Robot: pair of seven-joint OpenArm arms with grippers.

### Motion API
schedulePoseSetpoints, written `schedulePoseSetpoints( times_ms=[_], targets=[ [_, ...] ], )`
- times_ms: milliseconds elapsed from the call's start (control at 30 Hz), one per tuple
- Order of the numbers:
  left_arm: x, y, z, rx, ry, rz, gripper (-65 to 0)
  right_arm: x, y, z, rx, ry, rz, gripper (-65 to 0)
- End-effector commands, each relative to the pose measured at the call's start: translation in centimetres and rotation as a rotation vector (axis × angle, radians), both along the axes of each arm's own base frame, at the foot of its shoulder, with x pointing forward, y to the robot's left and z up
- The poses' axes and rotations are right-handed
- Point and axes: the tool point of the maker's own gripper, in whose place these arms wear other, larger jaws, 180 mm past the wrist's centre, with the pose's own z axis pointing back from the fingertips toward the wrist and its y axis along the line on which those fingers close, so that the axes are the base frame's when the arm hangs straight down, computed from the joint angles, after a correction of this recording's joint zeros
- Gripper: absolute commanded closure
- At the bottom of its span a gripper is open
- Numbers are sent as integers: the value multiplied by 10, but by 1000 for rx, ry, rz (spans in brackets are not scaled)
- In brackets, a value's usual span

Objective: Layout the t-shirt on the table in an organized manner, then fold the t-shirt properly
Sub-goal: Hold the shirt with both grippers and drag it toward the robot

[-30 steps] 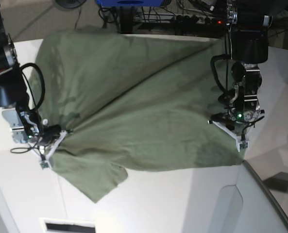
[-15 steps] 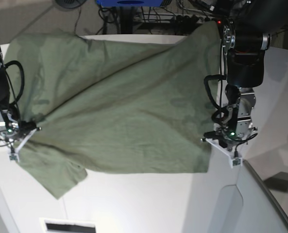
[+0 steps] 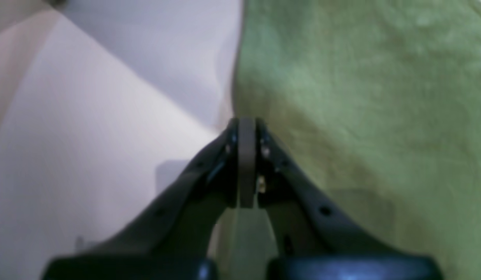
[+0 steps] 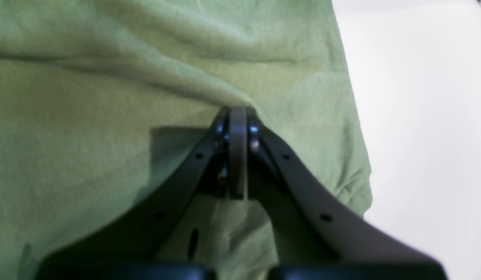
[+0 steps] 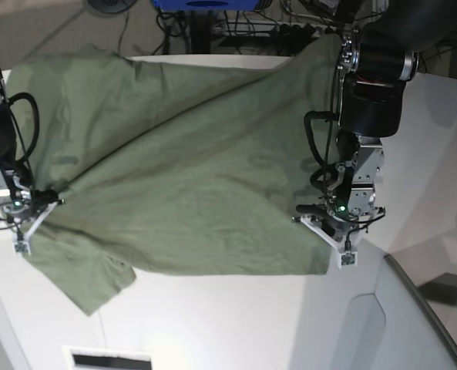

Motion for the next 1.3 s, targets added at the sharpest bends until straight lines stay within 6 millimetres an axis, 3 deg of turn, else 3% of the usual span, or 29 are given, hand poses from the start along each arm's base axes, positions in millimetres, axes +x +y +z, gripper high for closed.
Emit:
schedulePoseSetpoints(
  times_ms=[0,167,333,533,667,767,933,1000,1200,1267],
  targets=[
    [19,4,23,13,-69,1,0,-10,-3,-6,11,59,-12,0],
    [28,-6,44,0,-129,-16,0,-10,-2,-6,13,59,-11,0],
    [19,-33,30,-39,-75,-37,0,-9,-2,-5,13,56,-10,0],
    [19,-18,-3,-4,-51,-19,0,-9,-2,-5,13,56,-10,0],
    [31,-8,-8,81,-80,-77,0,-9,-2,-5,12,57,-9,0],
    [43,-6,-2,131,-110,-122,0,-8,7,-8,19,60,5,0],
    [68,-2,24,155,-200,-132,0,-4,22,-10,34,57,26,0],
    [77,-2,34,159,-225,-131,0,5,37,-7,52,35,48,0],
    [92,-15,51,135,-270,-132,0,40,42,22,55,-41,60,0],
    [92,-31,55,108,-268,-146,0,52,27,42,32,-98,61,0]
  ],
)
